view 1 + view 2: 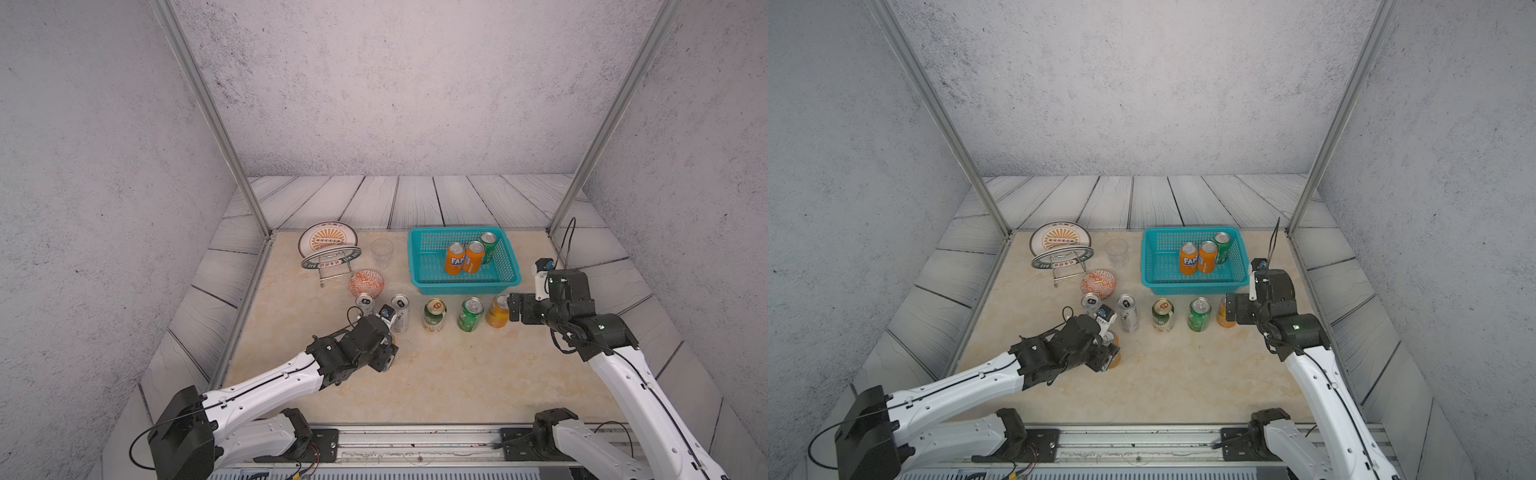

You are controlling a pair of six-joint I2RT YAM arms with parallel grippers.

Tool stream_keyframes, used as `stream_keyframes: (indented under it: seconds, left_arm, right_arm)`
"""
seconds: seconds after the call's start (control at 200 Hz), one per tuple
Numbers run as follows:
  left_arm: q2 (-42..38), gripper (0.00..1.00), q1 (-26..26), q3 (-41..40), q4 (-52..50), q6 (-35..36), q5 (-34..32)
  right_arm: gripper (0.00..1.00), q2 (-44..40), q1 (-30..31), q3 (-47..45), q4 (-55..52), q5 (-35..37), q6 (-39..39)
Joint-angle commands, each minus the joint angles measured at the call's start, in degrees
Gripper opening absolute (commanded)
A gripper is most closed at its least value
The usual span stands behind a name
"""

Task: Take out the drinks from the basket
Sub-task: Place the drink at the center of the board.

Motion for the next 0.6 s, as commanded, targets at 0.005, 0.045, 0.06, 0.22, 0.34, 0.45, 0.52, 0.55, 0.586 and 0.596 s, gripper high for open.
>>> stream_keyframes:
  seconds: [0.005, 0.045, 0.06, 0.22, 0.34, 0.45, 0.52, 0.55, 0.586, 0.596]
  left_arm:
    - [0.47, 0.69, -0.33, -0.17, 4.74, -0.68, -1.05]
    - [0.82, 0.69, -0.31, -0.45, 4.79, -0.69, -1.25]
    - [0.85, 0.70, -0.34, -0.55, 4.82, -0.69, -1.26]
    - [0.99, 0.72, -0.35, -1.74, 5.62, -0.56, -1.64]
    - [1.19, 0.75, -0.35, -2.15, 5.30, -1.30, -2.65]
    - [1.43, 0.79, -0.35, -2.18, 4.41, -1.48, -3.22]
    - [1.53, 0.80, -0.35, -2.20, 4.24, -1.48, -3.33]
    - [1.56, 0.80, -0.34, -2.27, 4.21, -1.48, -3.26]
    - [1.61, 0.81, -0.32, -2.28, 4.21, -1.43, -3.24]
    - [1.57, 0.81, -0.32, -2.29, 4.21, -1.47, -3.21]
  right_arm:
    - [0.99, -1.19, -0.12, -0.53, -0.53, 1.27, 0.51]
    - [1.00, -1.18, -0.15, -0.48, -0.60, 1.20, 0.48]
    - [0.99, -1.22, -0.11, -0.55, -0.62, 1.19, 0.50]
    - [0.99, -1.14, -0.14, -0.58, -0.49, 1.19, 0.59]
    - [0.99, -1.16, -0.12, -0.57, -0.44, 1.10, 0.68]
    - [0.99, -1.23, -0.18, -0.41, -0.40, 1.19, 0.60]
    - [1.00, -1.23, -0.12, -0.31, -0.31, 1.27, 0.51]
    - [0.99, -1.23, -0.11, -0.21, -0.33, 1.27, 0.51]
    - [1.00, -1.18, -0.17, -0.17, -0.33, 1.32, 0.51]
    - [0.99, -1.17, -0.14, -0.14, -0.31, 1.35, 0.51]
